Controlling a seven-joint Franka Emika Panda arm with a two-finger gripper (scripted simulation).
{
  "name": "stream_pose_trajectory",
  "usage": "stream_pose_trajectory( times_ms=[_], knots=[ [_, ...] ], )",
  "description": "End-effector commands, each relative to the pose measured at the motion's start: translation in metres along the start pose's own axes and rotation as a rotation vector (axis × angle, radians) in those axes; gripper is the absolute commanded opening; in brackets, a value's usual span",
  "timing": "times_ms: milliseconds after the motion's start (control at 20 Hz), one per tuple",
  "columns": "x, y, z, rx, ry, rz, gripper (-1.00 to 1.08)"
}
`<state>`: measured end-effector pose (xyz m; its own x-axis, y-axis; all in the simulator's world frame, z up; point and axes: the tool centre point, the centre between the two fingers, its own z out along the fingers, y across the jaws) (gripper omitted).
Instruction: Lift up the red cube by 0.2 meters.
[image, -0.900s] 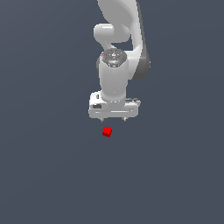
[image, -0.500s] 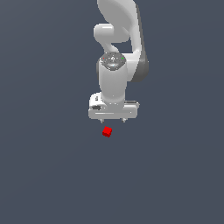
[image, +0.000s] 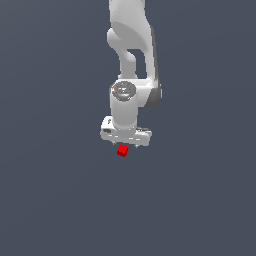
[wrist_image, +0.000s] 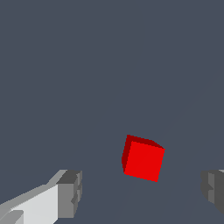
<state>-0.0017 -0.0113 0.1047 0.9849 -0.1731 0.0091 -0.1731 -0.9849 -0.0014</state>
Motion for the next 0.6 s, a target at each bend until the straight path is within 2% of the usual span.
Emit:
stream_pose_trajectory(
  times_ms=[0,300,550],
  knots=[
    [-0.003,0.006,0.023,-0.002,-0.002,0.065,1.0],
    [-0.01,0.015,0.065,-0.004,-0.006,0.182,1.0],
    [-0.012,0.019,0.082,-0.004,-0.008,0.23,1.0]
  ],
)
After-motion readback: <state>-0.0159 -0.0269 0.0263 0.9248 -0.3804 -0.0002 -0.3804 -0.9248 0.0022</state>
